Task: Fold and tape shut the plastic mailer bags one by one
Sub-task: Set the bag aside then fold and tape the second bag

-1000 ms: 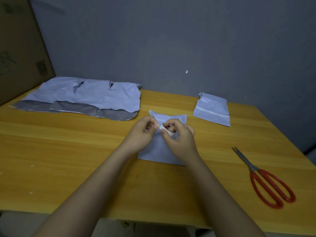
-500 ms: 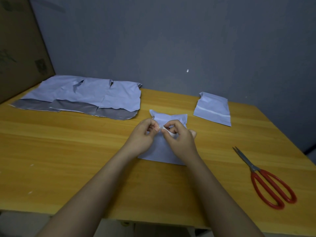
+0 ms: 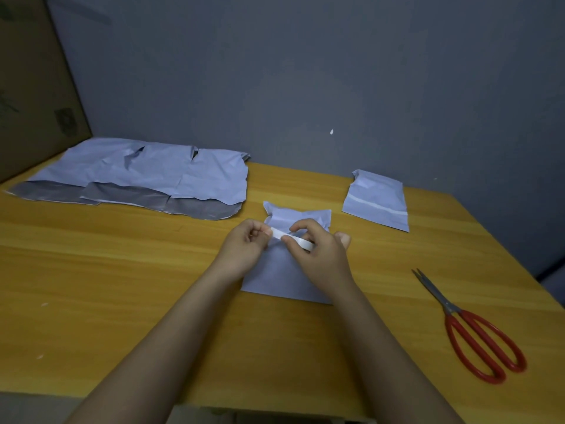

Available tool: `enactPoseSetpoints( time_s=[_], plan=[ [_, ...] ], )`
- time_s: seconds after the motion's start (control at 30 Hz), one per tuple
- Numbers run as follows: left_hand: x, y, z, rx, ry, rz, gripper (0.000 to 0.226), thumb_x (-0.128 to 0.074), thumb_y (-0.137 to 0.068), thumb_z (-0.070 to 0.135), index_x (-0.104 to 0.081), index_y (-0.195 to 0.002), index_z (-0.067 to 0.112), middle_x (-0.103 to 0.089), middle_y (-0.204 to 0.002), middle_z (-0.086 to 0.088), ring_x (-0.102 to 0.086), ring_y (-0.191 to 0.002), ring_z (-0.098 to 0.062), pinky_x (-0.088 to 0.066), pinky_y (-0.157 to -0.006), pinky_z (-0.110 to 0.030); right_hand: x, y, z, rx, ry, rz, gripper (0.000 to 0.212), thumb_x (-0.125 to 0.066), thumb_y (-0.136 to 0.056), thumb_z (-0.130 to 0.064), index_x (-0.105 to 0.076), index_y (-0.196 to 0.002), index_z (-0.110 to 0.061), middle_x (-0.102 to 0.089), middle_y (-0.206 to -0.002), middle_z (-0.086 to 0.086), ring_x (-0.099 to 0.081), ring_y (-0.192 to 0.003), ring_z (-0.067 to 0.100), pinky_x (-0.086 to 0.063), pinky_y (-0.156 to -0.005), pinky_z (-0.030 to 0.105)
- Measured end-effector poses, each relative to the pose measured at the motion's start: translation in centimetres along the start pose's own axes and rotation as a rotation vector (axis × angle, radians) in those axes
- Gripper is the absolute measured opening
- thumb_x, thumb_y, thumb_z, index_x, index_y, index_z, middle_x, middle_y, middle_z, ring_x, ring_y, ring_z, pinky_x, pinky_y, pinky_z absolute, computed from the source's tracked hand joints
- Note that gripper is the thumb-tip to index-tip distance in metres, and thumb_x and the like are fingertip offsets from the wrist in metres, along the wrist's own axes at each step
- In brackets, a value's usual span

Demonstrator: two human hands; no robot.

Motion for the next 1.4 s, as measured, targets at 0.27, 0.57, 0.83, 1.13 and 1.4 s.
enactPoseSetpoints(
  time_s=[0.27,0.57,0.83,1.13,1.4],
  plan=[
    [1.3,0.4,0.5,-0.084,-0.036,0.034,0.009,-0.065,-0.088,0.017,-0.064,-0.081,0.012,-0.056,-0.073,0.002,-0.048,-0.066,-0.007,-0.038,-0.058,-0.009,-1.1,-0.5,0.2,-0.088,-0.089,-0.064,0.015,-0.065,-0.087,-0.025,-0.055,-0.078,-0.031,-0.052,-0.058,-0.012,-0.053,-0.071,-0.008,-0.020,-0.081,0.017],
    [5.6,0.0,-0.4,-0.076,-0.305,0.199,0.014,-0.066,-0.086,0.022,-0.066,-0.072,0.026,-0.067,-0.079,0.011,-0.061,-0.078,-0.008,-0.047,-0.071,-0.028,-2.4,-1.6,1.4,-0.201,-0.055,-0.138,0.017,-0.062,-0.088,-0.028,-0.059,-0.072,-0.032,-0.062,-0.069,-0.018,-0.051,-0.073,-0.011,-0.026,-0.095,0.031],
    [2.6,-0.4,-2.4,-0.239,-0.524,-0.222,0.025,-0.073,-0.080,0.032,-0.062,-0.103,0.029,-0.060,-0.102,0.016,-0.048,-0.106,-0.011,-0.044,-0.091,-0.032,-4.9,-2.7,2.8,-0.291,-0.139,-0.345,0.013,-0.067,-0.078,-0.022,-0.067,-0.066,-0.022,-0.065,-0.063,-0.012,-0.059,-0.068,0.010,-0.052,-0.078,0.041],
    [2.4,0.6,-2.5,-0.166,-0.577,-0.306,0.063,-0.079,-0.069,0.046,-0.044,-0.120,0.037,-0.037,-0.107,0.034,-0.032,-0.114,-0.001,-0.029,-0.100,-0.026,-6.9,-2.7,1.8,-0.297,-0.124,-0.546,0.030,-0.067,-0.083,-0.014,-0.060,-0.076,0.015,-0.052,-0.059,0.018,-0.045,-0.052,0.016,-0.034,-0.048,0.022],
    [2.2,1.0,-2.5,-0.189,-0.586,-0.344,0.069,-0.079,-0.069,0.045,-0.042,-0.126,0.037,-0.030,-0.107,0.040,-0.026,-0.113,0.005,-0.025,-0.101,-0.023,-7.8,-2.6,1.3,-0.338,-0.079,-0.590,0.024,-0.066,-0.081,-0.012,-0.064,-0.074,0.011,-0.053,-0.054,0.010,-0.046,-0.048,0.016,-0.035,-0.049,0.024]
  ],
)
Point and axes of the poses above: each hand's wrist, its own y-axis away from the middle knuckle, its own x-axis out of the back of the hand, z = x × y, the point moved 8 cm from there along -y, towards the middle knuckle
